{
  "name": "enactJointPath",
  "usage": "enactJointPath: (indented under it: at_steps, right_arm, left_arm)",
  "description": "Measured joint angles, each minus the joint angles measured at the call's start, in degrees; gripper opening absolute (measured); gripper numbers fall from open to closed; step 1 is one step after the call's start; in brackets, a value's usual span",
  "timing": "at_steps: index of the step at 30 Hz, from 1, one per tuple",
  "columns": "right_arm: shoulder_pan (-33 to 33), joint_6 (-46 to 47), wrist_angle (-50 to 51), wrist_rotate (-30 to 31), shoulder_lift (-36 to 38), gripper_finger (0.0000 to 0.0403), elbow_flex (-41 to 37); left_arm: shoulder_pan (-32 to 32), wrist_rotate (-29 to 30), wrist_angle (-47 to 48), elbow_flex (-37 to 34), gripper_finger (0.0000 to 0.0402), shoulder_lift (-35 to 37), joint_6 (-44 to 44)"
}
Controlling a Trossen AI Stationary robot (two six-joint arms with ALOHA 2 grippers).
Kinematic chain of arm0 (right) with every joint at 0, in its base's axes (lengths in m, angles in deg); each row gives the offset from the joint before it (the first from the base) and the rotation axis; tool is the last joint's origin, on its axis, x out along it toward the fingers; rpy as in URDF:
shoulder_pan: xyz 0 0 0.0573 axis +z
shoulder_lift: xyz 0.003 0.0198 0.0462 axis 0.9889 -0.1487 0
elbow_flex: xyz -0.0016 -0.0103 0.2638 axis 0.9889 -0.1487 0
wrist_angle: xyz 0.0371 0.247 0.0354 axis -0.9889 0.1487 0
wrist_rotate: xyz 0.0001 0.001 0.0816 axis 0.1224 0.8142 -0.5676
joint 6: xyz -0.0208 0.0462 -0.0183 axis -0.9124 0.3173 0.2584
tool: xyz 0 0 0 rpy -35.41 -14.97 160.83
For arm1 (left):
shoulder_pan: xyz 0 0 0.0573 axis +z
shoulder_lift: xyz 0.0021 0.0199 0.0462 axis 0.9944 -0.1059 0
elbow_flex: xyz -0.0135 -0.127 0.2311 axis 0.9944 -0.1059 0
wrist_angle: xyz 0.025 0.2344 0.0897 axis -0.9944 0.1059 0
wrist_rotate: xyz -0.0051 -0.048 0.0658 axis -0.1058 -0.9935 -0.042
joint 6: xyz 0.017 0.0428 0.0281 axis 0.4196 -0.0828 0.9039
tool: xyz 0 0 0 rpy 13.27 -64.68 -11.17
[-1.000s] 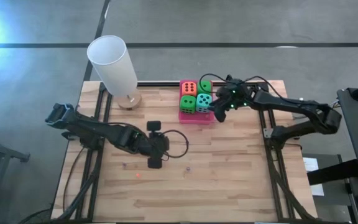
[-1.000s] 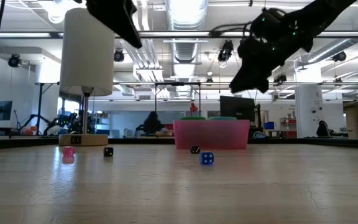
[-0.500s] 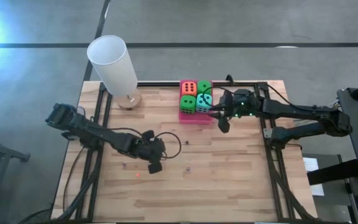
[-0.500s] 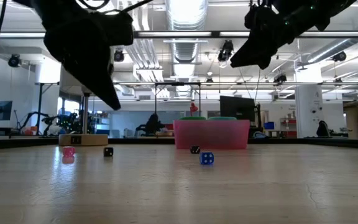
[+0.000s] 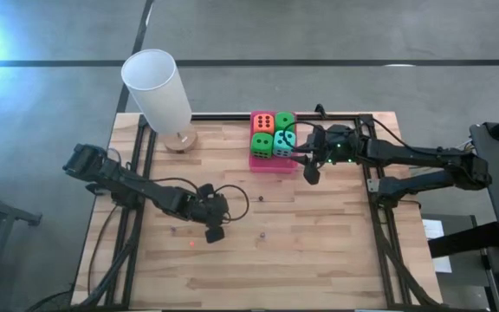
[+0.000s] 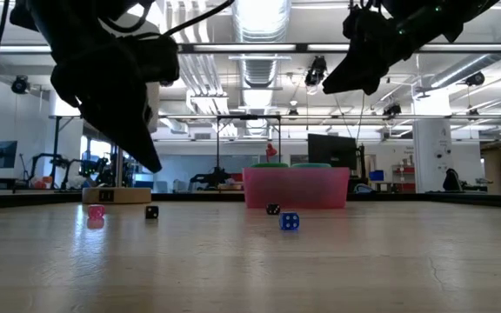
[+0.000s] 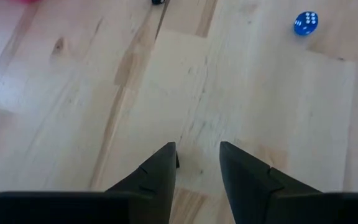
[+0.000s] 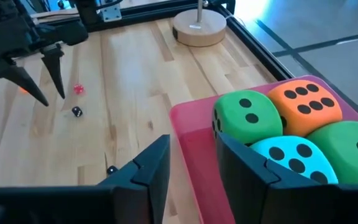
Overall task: Pick & Place Dice
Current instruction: Put the left small black dice into the red container
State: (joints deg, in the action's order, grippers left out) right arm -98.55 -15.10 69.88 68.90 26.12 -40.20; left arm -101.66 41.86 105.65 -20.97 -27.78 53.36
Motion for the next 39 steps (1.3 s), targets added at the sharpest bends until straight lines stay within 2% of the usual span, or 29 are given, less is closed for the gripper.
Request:
enactJointPath:
  at_steps: [14,20,28,33,39]
  right_arm:
    - [0.0,-0.5,0.6,0.0,0.0,0.0114,0.0]
    - [0.0,-0.5,1.4,-0.1,0.0,0.0117,0.0]
    - [0.0,-0.5,1.3,-0.2,0.0,0.0123,0.0]
    - [0.0,-0.6,1.4,-0.1,0.0,0.0115,0.0]
    - [0.0,-0.6,1.3,-0.1,0.0,0.0106,0.0]
  left_arm:
    - [-0.1,0.5,-4.1,-3.4,0.0126,0.0,3.7]
    - [0.1,1.1,-9.2,-6.8,0.0122,0.0,2.6]
    - [0.1,4.7,-13.3,-10.6,0.012,0.0,2.0]
    - [0.2,5.2,-18.9,-13.0,0.012,0.0,-0.6]
    - [0.3,5.2,-20.0,-13.9,0.012,-0.2,-1.8]
